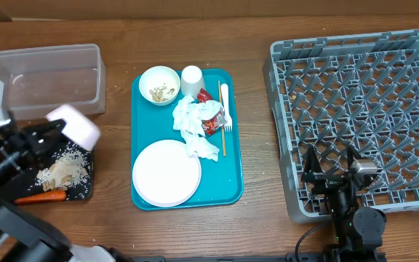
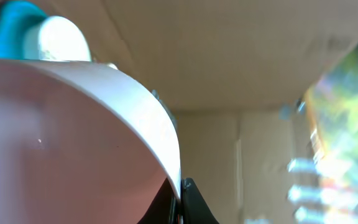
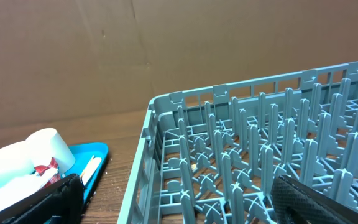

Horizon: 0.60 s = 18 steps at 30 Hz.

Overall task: Sort waste into correct bins and load items into the dishwasher rack
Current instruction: 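Tip the bowl over the black tray to dump the rice, then set the emptied bowl back on the teal tray with the left gripper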

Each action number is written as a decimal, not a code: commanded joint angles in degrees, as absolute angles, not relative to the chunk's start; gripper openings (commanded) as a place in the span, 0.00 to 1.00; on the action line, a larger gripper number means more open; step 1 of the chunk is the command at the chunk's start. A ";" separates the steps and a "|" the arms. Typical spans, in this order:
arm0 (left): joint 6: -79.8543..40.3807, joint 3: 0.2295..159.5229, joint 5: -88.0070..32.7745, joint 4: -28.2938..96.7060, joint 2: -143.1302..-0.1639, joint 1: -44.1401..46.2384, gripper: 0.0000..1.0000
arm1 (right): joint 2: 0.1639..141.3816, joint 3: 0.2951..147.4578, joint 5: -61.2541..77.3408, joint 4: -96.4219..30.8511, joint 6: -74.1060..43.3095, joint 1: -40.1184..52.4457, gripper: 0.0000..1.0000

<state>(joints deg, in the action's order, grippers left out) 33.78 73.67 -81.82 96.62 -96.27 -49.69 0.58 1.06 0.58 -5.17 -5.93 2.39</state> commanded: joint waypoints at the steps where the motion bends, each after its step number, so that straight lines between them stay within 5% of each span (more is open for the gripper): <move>1: 35.27 78.52 -79.92 94.06 -92.09 -41.67 0.04 | 0.16 0.47 0.03 -4.82 -5.54 2.50 1.00; 4: 15.38 82.65 -70.08 79.92 -92.09 -35.09 0.04 | 0.16 0.47 0.03 -4.82 -5.54 2.50 1.00; 7: -14.46 86.04 -38.11 65.95 -92.05 -28.18 0.04 | 0.16 0.47 0.03 -4.82 -5.54 2.50 1.00; 18: -25.91 90.78 -7.79 64.03 -93.51 4.49 0.04 | 0.16 0.47 0.03 -4.82 -5.54 2.50 1.00</move>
